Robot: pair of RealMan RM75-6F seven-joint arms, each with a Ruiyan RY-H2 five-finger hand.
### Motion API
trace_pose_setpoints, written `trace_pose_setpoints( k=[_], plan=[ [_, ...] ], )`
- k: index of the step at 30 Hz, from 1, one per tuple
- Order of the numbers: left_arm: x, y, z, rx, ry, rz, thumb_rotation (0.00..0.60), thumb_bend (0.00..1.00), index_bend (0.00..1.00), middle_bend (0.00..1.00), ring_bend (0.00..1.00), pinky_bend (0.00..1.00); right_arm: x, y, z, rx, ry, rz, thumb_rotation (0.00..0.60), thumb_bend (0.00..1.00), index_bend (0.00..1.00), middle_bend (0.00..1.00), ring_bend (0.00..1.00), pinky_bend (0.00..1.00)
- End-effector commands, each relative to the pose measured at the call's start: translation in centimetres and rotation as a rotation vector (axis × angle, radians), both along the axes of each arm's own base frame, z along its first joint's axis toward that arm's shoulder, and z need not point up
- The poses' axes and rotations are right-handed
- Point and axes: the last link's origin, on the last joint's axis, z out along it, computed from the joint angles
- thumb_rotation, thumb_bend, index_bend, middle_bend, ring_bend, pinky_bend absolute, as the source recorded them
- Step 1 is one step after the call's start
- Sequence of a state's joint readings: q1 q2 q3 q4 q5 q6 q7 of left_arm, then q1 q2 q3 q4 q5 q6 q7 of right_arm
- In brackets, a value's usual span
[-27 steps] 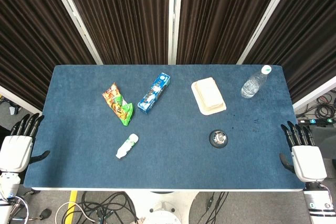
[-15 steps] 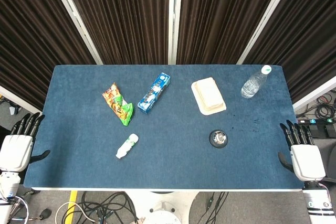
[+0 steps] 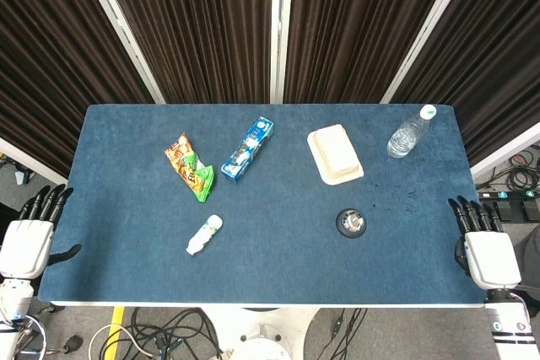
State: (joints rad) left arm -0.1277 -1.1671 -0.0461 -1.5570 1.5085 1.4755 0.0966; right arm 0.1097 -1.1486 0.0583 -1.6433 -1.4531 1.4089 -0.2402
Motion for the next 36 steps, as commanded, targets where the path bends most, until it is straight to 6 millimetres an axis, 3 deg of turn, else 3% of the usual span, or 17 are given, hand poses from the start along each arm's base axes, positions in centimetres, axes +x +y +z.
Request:
trace_pose_setpoints(
  k=[1, 4, 8, 20, 23, 36],
  plan=[
    [0.0, 0.0, 0.0, -0.003, 0.004, 0.0, 0.6, 0.02, 0.07, 0.05, 0.0, 0.16, 0.0, -0.2, -1.0, 0.023, 0.013, -0.01, 0.6, 1.0, 0.0, 0.65, 0.69, 0.74],
    [-0.1, 0.1, -0.1, -0.006, 0.003, 0.003, 0.6, 0.02, 0.07, 0.05, 0.0, 0.16, 0.3, -0.7, -1.9, 0.035, 0.019, 0.008, 0.6, 1.0, 0.0, 0.86, 0.82, 0.82],
    [-0.2, 0.1, -0.2, -0.01, 0.003, 0.004, 0.6, 0.02, 0.07, 0.05, 0.0, 0.16, 1.3, -1.4, -3.6, 0.072, 0.029, 0.047, 0.6, 1.0, 0.0, 0.96, 0.91, 0.84],
    [-0.4, -0.1, 0.3, -0.005, 0.003, 0.014, 0.6, 0.02, 0.07, 0.05, 0.0, 0.16, 3.8, -3.0, -11.9, 0.328, 0.137, 0.024, 0.6, 1.0, 0.0, 0.98, 0.92, 0.84],
    [-0.5, 0.0, 0.5, -0.001, 0.001, 0.016, 0.6, 0.02, 0.07, 0.05, 0.0, 0.16, 4.3, -3.1, -13.2, 0.357, 0.147, 0.032, 0.6, 1.0, 0.0, 0.98, 0.92, 0.84],
    [-0.9, 0.0, 0.9, 0.006, -0.005, 0.027, 0.6, 0.02, 0.07, 0.05, 0.0, 0.16, 5.5, -3.6, -14.5, 0.356, 0.194, 0.071, 0.6, 1.0, 0.0, 0.98, 0.92, 0.84]
  ],
)
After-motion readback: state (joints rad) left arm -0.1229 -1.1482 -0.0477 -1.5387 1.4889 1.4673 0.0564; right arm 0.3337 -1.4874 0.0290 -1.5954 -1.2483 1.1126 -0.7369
